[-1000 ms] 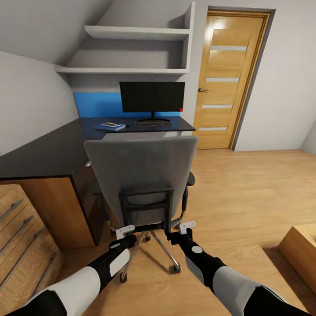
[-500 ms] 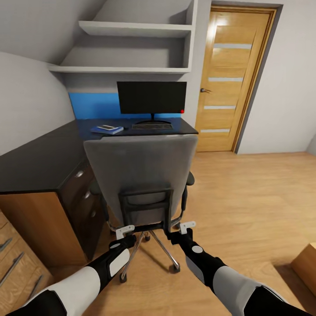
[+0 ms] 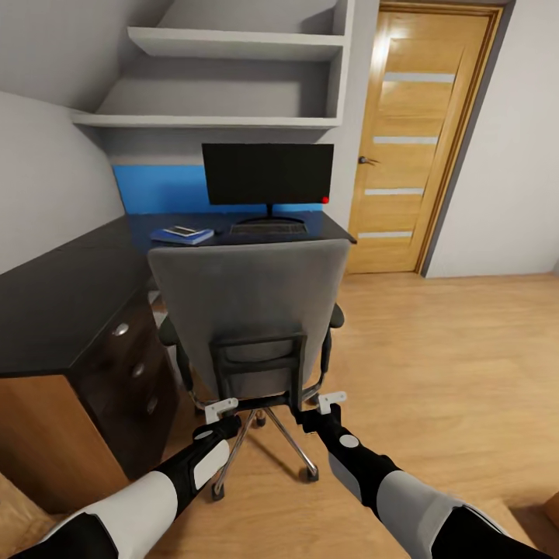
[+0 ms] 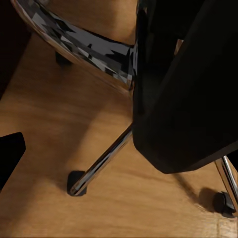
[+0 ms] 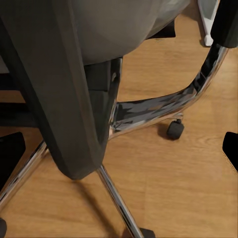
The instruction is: In the bedroom, organize the workspace by keeping the computer under the desk, ensuring the monitor is on the desk, placing the keyboard on the desk next to the monitor, placing the mouse on the desk next to the keyboard, moving the folder from the swivel chair onto the desk next to the mouse, stacking the notebook on top of the folder with the pen on top of the notebook, and positioning the swivel chair next to the desk.
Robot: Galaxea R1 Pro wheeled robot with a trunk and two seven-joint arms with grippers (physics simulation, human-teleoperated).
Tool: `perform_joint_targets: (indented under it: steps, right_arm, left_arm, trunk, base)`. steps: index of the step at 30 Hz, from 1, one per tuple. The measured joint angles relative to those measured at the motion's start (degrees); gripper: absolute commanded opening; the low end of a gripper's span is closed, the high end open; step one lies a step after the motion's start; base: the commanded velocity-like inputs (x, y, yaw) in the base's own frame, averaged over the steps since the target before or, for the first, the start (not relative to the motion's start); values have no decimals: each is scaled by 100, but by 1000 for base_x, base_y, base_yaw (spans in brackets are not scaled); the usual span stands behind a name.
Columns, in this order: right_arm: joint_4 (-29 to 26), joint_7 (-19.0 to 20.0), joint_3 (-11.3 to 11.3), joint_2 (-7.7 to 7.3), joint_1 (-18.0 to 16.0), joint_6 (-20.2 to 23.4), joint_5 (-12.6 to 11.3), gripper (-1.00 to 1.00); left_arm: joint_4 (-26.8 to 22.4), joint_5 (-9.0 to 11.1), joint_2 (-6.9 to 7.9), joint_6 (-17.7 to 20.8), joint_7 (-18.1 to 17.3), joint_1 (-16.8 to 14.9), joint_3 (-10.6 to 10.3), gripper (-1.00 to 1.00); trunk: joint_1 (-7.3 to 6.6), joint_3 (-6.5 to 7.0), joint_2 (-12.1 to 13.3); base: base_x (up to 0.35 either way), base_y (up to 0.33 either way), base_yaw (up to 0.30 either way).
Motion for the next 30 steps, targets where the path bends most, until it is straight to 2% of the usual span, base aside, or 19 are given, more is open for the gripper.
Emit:
perform_joint_targets:
  steps: [30]
  right_arm:
    - [8, -2, -8, 0, 0, -1, 12, 100]
  left_arm:
    - [0, -4, 0, 0, 0, 0, 0, 100]
  trunk:
    - [0, 0, 0]
  base:
    - [326, 0, 0]
